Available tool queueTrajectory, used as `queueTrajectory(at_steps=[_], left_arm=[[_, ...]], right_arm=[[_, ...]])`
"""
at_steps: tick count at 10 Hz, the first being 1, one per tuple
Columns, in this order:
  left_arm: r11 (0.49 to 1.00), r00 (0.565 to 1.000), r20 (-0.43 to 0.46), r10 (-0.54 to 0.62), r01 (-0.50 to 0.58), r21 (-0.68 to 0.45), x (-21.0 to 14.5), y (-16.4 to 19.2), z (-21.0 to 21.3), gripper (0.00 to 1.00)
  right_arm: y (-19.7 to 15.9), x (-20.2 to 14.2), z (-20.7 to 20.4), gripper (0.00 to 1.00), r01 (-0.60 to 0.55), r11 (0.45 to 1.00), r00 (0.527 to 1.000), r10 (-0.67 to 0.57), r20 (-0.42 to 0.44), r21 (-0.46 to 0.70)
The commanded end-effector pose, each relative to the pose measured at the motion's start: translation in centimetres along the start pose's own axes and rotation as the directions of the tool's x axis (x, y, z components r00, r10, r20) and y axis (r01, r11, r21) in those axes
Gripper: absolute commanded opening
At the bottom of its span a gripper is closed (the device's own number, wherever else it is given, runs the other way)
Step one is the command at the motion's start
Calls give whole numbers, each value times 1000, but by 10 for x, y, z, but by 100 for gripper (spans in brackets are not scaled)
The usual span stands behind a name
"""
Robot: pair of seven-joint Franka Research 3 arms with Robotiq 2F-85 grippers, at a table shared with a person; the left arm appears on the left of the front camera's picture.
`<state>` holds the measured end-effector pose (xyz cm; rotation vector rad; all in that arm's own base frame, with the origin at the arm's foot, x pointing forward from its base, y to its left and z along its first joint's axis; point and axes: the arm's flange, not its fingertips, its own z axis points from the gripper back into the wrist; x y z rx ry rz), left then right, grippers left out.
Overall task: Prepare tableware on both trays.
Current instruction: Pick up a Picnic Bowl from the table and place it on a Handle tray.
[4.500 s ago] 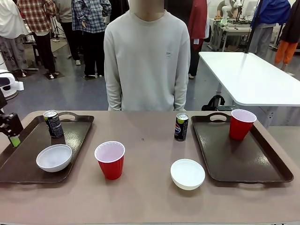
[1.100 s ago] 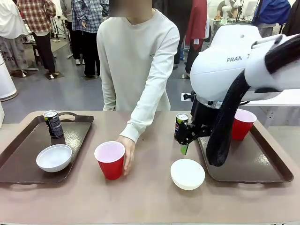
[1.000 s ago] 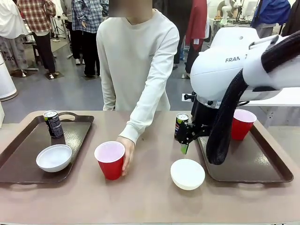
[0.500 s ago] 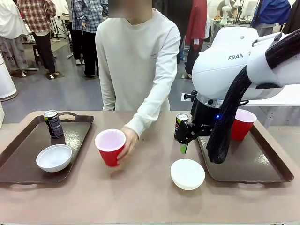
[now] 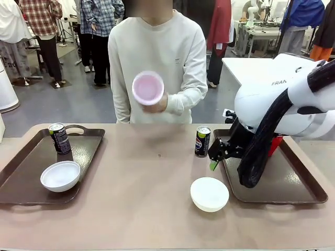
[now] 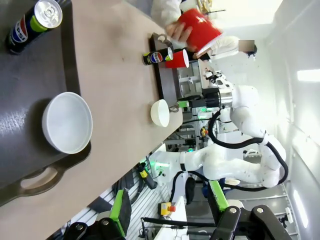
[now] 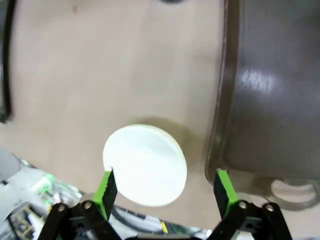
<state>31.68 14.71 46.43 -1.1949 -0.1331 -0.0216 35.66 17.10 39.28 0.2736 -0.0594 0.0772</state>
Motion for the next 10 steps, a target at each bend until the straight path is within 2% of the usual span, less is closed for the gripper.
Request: queueTrajectory(at_steps=[1,3,7,8,9,10], left_arm=[[1000,1000,2,6,-6,3,0,-2,2,82],[1000,1000,2,6,-6,3,0,-2,2,82],[1000,1000,2,6,-6,3,0,-2,2,82],[1000,1000,2,6,-6,3,0,-2,2,82],[1000,1000,2,6,-6,3,0,-2,2,82],[1000,1000,2,6,-6,3,0,-2,2,82]], right_arm=[[4,-12,-25,100,-61,998,998,61,4,16],[5,-13,-33,100,-54,998,998,54,-11,-41],[6,-16,-40,100,-55,988,994,39,-107,-144],[6,-16,-42,83,-71,985,990,50,-131,-158],[7,-16,-44,43,-74,983,986,47,-159,-169],[8,-15,-45,25,-71,983,984,41,-174,-172]])
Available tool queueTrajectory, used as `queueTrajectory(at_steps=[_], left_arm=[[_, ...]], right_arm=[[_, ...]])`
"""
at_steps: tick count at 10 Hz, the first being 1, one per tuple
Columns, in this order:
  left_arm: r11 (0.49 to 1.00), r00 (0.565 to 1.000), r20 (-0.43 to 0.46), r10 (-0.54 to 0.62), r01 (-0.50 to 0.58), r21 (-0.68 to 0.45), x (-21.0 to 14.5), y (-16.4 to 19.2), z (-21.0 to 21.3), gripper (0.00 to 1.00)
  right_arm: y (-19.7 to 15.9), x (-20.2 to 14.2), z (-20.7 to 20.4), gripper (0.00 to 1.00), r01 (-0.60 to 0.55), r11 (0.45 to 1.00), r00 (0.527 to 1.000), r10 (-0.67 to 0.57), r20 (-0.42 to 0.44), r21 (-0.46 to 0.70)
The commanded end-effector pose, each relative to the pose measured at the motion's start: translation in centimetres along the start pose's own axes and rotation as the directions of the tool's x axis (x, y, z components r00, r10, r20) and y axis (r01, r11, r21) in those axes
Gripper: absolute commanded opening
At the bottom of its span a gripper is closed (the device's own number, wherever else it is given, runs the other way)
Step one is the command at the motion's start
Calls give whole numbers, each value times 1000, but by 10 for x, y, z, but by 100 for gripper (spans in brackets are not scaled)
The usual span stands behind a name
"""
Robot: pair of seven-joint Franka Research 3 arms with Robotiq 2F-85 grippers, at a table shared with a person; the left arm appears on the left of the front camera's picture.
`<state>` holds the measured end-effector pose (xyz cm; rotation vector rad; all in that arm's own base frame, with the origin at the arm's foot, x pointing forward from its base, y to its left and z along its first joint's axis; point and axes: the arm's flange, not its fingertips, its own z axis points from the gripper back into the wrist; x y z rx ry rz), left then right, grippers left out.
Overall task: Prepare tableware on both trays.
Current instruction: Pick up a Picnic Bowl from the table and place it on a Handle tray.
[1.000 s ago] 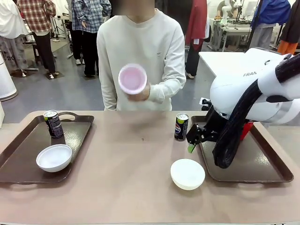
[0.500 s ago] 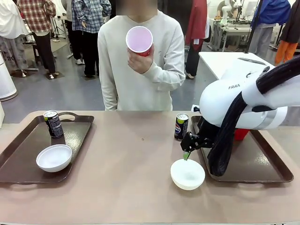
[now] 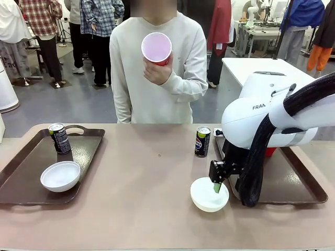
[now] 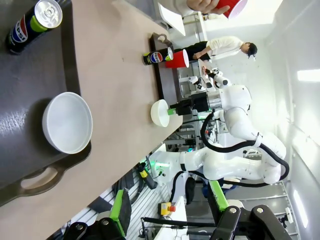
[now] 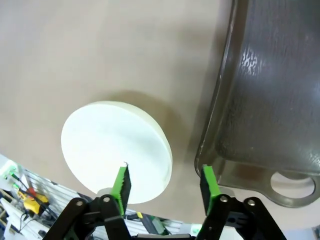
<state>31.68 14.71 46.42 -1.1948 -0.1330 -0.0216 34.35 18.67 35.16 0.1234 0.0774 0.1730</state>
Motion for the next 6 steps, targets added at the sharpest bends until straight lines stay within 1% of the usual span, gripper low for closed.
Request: queueTrajectory(at_steps=[1,3,4,5,6], left_arm=[[1000,1000,2,6,-6,3,0,-2,3,82],[1000,1000,2,6,-6,3,0,-2,3,82],[1000,1000,2,6,-6,3,0,-2,3,82],[1000,1000,2,6,-6,3,0,-2,3,82],[1000,1000,2,6,-6,3,0,-2,3,82]], right_arm=[[3,1,0,0,28,999,999,-29,-22,-31],[3,1,0,0,24,1000,999,-24,-26,-19],[4,1,0,3,19,1000,999,-19,-29,-11],[4,1,0,0,12,1000,999,-12,-30,-2],[5,1,-1,0,1,1000,1000,0,-31,8]])
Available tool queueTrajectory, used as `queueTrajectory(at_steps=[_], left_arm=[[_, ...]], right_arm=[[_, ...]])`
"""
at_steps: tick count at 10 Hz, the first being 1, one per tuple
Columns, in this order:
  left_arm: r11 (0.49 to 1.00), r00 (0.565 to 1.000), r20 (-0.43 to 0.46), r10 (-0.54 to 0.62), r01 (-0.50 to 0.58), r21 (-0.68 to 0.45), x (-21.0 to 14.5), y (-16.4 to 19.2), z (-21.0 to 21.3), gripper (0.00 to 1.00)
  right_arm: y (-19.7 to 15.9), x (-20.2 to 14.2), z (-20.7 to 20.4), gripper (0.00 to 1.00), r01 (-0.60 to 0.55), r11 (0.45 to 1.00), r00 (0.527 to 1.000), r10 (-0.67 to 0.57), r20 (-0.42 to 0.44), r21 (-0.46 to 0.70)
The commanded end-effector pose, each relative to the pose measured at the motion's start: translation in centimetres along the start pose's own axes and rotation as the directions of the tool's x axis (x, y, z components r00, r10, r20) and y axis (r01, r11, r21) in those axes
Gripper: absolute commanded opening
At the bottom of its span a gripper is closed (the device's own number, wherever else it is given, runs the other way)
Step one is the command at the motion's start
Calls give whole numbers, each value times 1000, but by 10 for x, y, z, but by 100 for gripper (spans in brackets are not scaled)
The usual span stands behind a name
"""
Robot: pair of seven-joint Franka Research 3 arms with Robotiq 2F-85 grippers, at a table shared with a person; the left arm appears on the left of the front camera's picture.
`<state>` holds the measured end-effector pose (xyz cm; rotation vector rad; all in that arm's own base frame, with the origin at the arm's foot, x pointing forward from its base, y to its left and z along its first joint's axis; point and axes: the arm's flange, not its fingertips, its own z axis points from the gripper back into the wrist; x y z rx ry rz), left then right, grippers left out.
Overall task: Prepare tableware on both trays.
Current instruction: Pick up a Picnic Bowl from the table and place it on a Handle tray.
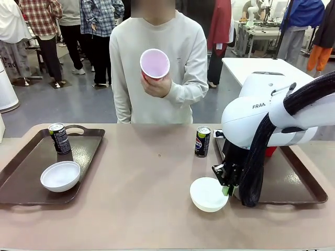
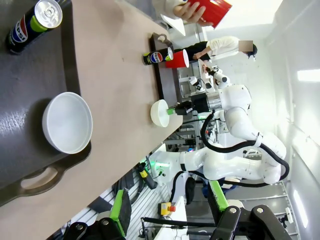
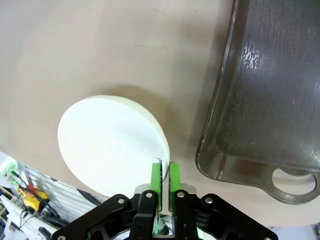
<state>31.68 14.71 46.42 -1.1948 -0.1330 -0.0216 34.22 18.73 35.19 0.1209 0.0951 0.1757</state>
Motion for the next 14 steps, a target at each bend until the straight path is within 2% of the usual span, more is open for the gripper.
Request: queueTrajectory(at_steps=[1,6,7,11,13,14], left_arm=[[1000,1000,2,6,-6,3,0,-2,3,82],[1000,1000,2,6,-6,3,0,-2,3,82],[1000,1000,2,6,-6,3,0,-2,3,82],[1000,1000,2,6,-6,3,0,-2,3,82],[1000,1000,2,6,-6,3,0,-2,3,82],[1000,1000,2,6,-6,3,0,-2,3,82]], right_arm=[[5,2,-1,0,-8,1000,1000,8,-12,19],[10,-4,2,0,-14,1000,1000,14,-12,6],[13,-15,18,0,-13,1000,1000,14,-6,19],[15,-77,125,0,-7,1000,999,8,36,-19],[15,-87,153,0,21,999,999,-19,44,-36],[17,-81,162,0,40,999,997,-40,64,8]])
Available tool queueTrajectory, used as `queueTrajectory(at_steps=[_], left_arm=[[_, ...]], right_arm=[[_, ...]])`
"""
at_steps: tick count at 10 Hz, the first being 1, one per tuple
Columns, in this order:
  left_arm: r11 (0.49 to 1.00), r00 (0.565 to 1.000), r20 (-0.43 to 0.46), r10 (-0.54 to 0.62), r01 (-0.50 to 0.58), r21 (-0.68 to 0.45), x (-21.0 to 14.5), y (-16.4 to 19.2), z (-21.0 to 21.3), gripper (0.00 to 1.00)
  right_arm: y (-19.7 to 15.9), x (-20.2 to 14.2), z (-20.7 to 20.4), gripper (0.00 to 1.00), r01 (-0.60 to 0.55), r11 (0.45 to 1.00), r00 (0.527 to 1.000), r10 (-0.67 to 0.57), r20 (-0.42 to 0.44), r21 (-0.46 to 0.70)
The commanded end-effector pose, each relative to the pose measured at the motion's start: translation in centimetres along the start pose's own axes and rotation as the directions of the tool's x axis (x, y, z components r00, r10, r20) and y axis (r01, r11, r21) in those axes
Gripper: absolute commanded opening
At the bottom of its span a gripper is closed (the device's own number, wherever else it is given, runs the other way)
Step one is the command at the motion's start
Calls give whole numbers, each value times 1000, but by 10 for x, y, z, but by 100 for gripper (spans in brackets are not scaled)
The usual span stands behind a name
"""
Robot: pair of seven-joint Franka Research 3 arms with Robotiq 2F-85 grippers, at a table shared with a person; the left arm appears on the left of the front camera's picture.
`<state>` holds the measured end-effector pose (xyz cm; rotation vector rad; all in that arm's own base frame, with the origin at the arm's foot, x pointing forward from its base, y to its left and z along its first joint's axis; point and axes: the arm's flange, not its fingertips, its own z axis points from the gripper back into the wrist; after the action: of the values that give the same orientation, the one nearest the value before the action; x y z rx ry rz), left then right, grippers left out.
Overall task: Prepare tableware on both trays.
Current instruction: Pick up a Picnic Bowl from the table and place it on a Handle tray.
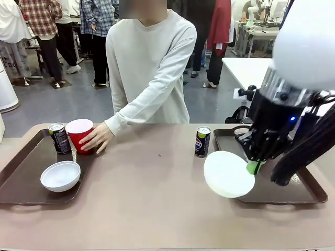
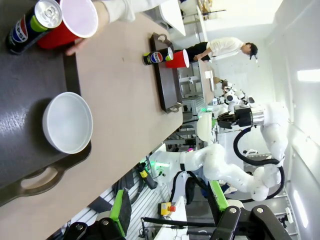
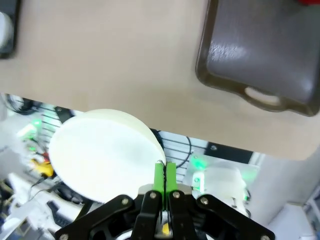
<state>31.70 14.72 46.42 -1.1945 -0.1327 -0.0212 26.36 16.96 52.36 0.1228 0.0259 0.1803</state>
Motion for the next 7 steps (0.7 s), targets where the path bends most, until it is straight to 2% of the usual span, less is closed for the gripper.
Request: queueTrajectory(at_steps=[1,4,5,7], left_arm=[[1000,1000,2,5,-5,3,0,-2,2,82],[1000,1000,2,5,-5,3,0,-2,2,82],[1000,1000,2,5,-5,3,0,-2,2,82],[1000,1000,2,5,-5,3,0,-2,2,82]], right_arm=[[1,0,-13,0,-18,1000,1000,18,-16,-3],[1,1,-2,1,-1,1000,1000,1,-4,-5],[-16,20,0,1,85,995,996,-85,12,-47],[-53,49,-3,1,118,992,993,-118,-11,-44]])
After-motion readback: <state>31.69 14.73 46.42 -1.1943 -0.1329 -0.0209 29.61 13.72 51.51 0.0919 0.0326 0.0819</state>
